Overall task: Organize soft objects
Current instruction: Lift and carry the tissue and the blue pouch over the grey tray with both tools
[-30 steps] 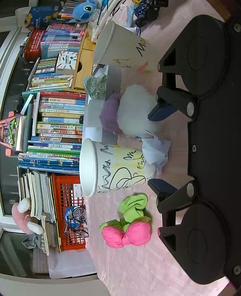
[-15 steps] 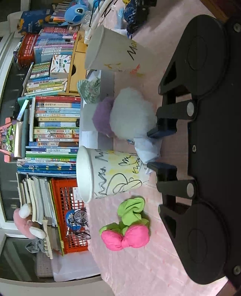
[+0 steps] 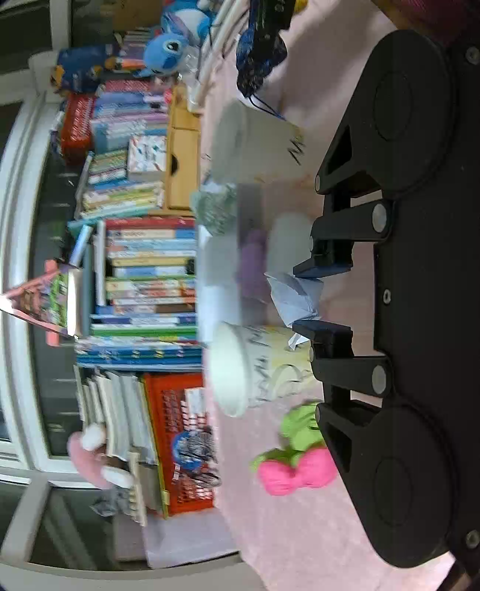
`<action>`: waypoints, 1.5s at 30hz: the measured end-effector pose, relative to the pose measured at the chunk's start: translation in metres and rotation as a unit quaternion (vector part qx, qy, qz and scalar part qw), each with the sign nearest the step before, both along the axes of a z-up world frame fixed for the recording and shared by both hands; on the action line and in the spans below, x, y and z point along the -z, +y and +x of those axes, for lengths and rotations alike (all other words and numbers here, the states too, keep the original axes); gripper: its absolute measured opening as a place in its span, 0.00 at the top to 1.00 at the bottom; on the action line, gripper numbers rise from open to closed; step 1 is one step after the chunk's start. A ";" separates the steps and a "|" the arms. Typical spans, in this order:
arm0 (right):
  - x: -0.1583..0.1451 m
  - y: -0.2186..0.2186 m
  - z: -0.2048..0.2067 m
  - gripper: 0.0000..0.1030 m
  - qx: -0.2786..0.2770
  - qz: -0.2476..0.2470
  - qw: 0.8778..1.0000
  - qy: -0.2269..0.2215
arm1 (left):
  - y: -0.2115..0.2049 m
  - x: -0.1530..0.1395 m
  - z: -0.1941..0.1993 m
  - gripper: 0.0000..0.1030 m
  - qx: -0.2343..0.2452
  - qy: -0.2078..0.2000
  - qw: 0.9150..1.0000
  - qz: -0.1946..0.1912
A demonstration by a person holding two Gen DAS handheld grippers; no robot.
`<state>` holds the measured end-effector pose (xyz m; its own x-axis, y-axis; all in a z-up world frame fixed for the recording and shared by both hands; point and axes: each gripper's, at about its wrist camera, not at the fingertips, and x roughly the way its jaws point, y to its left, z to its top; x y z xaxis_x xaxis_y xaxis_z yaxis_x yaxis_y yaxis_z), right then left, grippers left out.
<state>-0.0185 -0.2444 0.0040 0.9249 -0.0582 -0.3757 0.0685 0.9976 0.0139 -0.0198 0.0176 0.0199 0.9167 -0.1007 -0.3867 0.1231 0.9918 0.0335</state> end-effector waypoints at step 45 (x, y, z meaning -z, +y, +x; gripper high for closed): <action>-0.113 -0.015 0.186 0.53 -0.102 0.122 0.987 0.002 | -0.031 -0.167 0.219 0.78 0.087 0.066 0.993 -0.047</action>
